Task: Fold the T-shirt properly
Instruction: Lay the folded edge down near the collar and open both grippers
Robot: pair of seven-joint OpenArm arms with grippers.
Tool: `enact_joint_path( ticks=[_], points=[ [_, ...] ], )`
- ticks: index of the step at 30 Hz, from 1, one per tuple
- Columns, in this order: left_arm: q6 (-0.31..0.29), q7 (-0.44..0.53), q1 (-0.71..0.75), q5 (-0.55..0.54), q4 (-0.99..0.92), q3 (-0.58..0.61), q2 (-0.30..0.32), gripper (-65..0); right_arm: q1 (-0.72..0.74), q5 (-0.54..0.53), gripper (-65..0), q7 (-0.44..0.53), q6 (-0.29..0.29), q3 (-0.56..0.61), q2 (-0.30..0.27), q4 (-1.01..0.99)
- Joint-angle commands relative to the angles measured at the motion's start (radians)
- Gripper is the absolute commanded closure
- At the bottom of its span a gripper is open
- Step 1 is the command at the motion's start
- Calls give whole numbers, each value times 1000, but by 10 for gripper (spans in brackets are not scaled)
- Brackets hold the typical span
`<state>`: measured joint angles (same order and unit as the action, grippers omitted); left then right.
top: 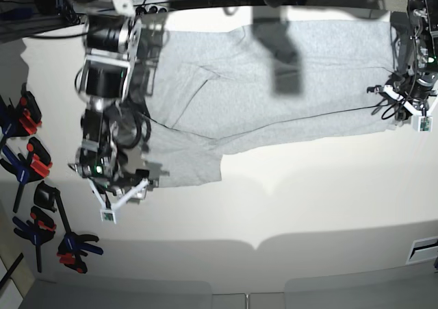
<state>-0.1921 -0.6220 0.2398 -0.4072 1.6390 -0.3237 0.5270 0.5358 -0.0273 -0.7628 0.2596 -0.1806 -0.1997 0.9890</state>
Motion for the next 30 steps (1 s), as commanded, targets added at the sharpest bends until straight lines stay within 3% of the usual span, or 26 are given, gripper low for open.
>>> enact_joint_path(
  ticks=[1, 5, 12, 17, 18, 20, 21, 24, 30],
  points=[
    [1, 24, -10, -3, 18, -10, 19, 0, 48, 7, -364, 20, -1, -2, -5, -38],
    [1, 24, -10, -3, 18, -10, 19, 0, 93, -2, -364, 53, 77, -2, 3, -181],
    [1, 24, -10, -3, 18, -10, 19, 0, 76, -2, -358, 76, 81, -2, 43, -216],
    [1, 24, -10, -3, 18, -10, 19, 0, 76, -2, -224, 79, 81, -2, 65, -216],
    [1, 24, -10, -3, 18, -10, 19, 0, 76, -2, -182, 83, 81, -2, 69, -216],
    [1, 24, -10, -3, 18, -10, 19, 0, 76, -3, -36, 89, 81, -2, 74, -215],
    [1, 24, -10, -3, 18, -10, 19, 0, 77, -3, 0, 95, 81, -2, 76, -215],
    [1, 29, -10, -3, 18, -10, 19, 0, 82, -10, 0, 75, 99, -2, 75, -207],
    [1, 31, -10, -2, 18, -10, 19, 0, 52, -124, 0, -59, 238, -2, 76, -22]
  ],
)
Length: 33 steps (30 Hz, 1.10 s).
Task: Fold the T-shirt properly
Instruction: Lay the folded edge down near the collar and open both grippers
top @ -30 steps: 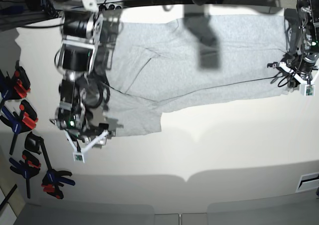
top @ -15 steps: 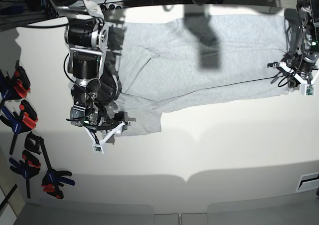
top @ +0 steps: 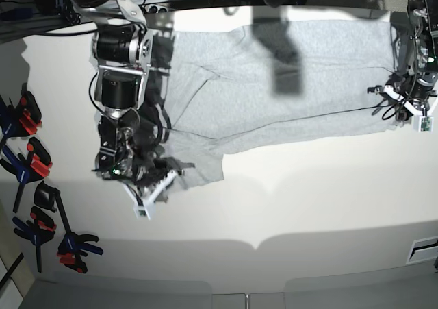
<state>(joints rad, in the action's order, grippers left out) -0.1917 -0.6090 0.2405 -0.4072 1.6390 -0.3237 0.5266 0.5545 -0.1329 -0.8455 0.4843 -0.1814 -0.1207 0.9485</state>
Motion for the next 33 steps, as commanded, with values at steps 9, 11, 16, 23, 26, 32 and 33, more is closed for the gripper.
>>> enact_joint_path(
  ticks=[9, 11, 16, 23, 26, 32, 33],
  points=[
    [0, 18, -10, -2, 18, -10, 19, 0, -295, -186, 0, -126, 97, -2, -4, 592],
    [0, 18, -10, -2, 18, -10, 19, 0, -403, -185, 0, -124, 97, -2, -5, 703],
    [0, 18, -7, -2, 18, -10, 20, 0, -642, -151, 0, -85, 97, -15, -7, 929],
    [0, 18, -5, -2, 18, -10, 20, 0, -881, -151, 0, -82, 97, -90, -7, 1123],
    [0, 18, -5, -2, 18, -10, 20, 0, -942, -151, 0, -68, 97, -130, -7, 1142],
    [1, 18, -5, 74, 18, -10, 21, 0, -983, -151, 0, -64, 97, -203, -8, 1142],
    [1, 17, -5, 98, 18, -10, 21, 0, -985, -152, 0, -64, 97, -211, -10, 1142]
  ],
)
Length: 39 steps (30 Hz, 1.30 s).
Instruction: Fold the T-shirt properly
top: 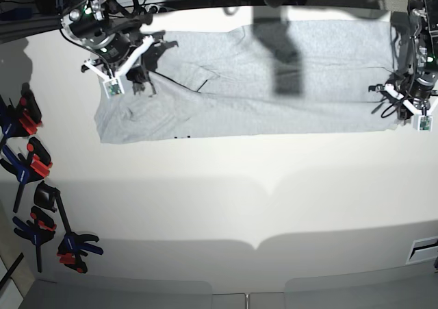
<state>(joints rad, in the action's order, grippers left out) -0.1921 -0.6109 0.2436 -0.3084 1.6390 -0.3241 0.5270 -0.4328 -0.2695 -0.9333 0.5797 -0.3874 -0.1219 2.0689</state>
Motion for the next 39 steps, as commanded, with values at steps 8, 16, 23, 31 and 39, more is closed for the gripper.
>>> enact_joint_path(
  ticks=[8, 16, 23, 31, 39],
  points=[
    [1, -116, -5, 53, 18, -10, 37, 0, 2, -14, 0, 5, 1, -13, -27, 22],
    [2, -122, 6, 53, 48, -10, 42, 0, 3, -14, 0, -21, 1, -13, -27, 22],
    [1, -195, 6, 54, 175, -10, 42, 0, 3, 11, 0, -32, 0, -13, -27, 22],
    [1, -365, 6, 55, 256, -10, 42, 0, 2, 11, 0, -49, 0, -13, -27, 22],
    [-3, -483, 6, 58, 261, -10, 42, 0, 2, 11, 0, -63, 0, -13, -27, 22]
  ],
)
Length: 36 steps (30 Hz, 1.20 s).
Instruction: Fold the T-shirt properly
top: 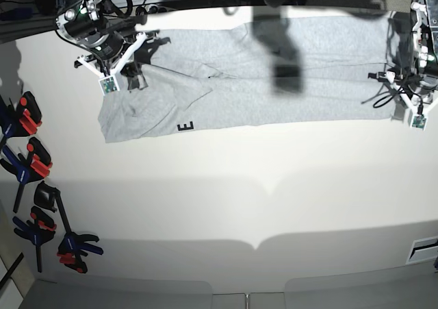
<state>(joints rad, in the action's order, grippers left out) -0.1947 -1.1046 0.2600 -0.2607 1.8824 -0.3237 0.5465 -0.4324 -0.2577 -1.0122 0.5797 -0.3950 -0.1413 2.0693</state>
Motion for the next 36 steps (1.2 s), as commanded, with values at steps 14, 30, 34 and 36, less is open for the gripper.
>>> enact_joint_path(
  ticks=[14, 30, 34, 36],
  points=[
    [-30, -22, -7, 129, 17, -10, 22, 0, 2, 0, 0, -21, -2, -5, -8, 59],
    [-14, 7, 106, 129, 179, -10, 11, 0, 2, -4, 0, -29, -19, -5, -8, 93],
    [47, 18, 159, 129, 178, -11, 11, 0, 2, -4, 0, -29, -19, -5, -8, 94],
    [46, 19, 180, 129, 178, -11, 11, 0, 2, -4, 0, -31, -19, -5, -8, 94]
  ],
)
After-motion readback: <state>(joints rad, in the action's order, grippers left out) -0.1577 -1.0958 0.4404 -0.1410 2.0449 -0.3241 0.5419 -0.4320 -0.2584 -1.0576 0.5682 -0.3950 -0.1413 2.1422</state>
